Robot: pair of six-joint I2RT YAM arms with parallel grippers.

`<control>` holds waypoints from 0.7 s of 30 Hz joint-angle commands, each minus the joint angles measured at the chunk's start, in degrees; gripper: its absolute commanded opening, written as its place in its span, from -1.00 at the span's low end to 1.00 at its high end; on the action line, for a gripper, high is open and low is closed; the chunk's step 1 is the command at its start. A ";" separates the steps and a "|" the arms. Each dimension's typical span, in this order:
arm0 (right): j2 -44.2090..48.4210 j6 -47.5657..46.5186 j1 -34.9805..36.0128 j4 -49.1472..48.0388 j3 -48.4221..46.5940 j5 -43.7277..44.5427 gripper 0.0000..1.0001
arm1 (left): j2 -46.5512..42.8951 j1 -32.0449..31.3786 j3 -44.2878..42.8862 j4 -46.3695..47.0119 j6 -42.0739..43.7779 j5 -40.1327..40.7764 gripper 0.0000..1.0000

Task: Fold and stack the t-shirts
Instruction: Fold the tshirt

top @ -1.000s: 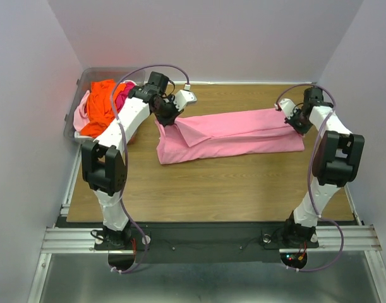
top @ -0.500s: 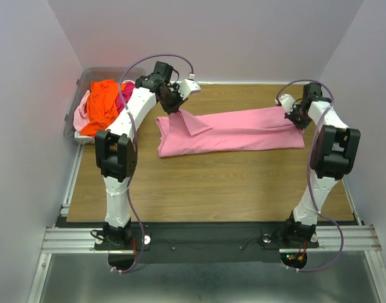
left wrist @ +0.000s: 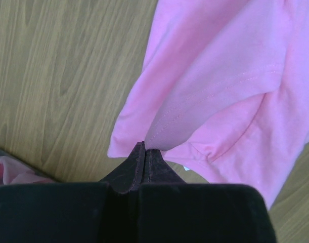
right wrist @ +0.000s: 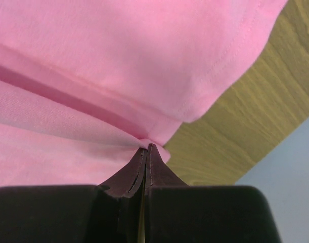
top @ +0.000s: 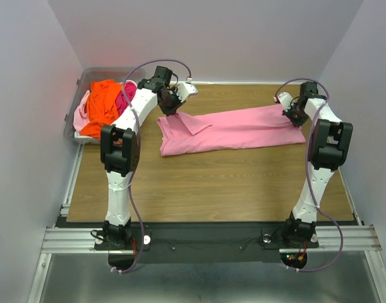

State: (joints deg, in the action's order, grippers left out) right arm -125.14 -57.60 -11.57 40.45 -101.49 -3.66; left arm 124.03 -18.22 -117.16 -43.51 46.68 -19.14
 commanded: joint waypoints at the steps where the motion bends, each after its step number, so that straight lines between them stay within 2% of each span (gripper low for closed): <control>1: -1.42 2.66 -0.38 -1.16 -4.41 -0.03 -0.99 | 0.16 0.46 -2.28 3.16 -0.62 0.94 -1.00; 6: -3.70 4.43 -0.29 -1.51 -7.75 0.23 -0.93 | 0.95 0.64 -1.58 4.92 -1.06 2.08 -1.00; 8: -4.23 5.04 -0.20 -1.42 -8.28 0.84 -0.81 | 1.39 0.90 -1.31 7.02 -2.37 3.05 -0.87; 9: -4.49 5.31 -0.12 -1.51 -8.54 1.63 -0.68 | 1.57 0.99 -1.66 7.55 -2.99 3.83 -0.59; 10: -4.41 6.18 -0.12 -1.42 -8.63 1.90 -0.36 | 2.18 1.17 -2.27 8.08 -4.04 4.19 -0.41; 12: -3.19 7.67 -0.20 -1.51 -8.46 2.78 0.01 | 2.62 1.60 -4.20 7.83 -5.54 4.72 -0.11; 13: -3.18 7.68 -0.20 -1.42 -8.46 2.96 0.21 | 2.71 1.87 -4.65 7.39 -6.24 4.46 -0.06; 14: -1.79 8.90 -0.29 -1.42 -8.37 3.13 0.61 | 2.01 2.83 -4.83 7.12 -7.90 4.11 0.02; 17: 2.25 12.42 -1.69 -1.25 -6.80 1.38 0.68 | -2.27 4.76 -1.77 6.33 -12.20 0.43 0.05; 21: 7.01 16.02 -2.84 -0.46 -0.56 -0.73 0.67 | -12.65 5.65 12.10 9.22 -17.57 -5.72 0.06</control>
State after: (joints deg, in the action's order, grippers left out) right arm -126.19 -46.48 -12.49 39.88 -105.27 -2.57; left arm 123.17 -13.67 -112.29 -35.05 35.79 -18.39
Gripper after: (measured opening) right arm 0.837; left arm 0.528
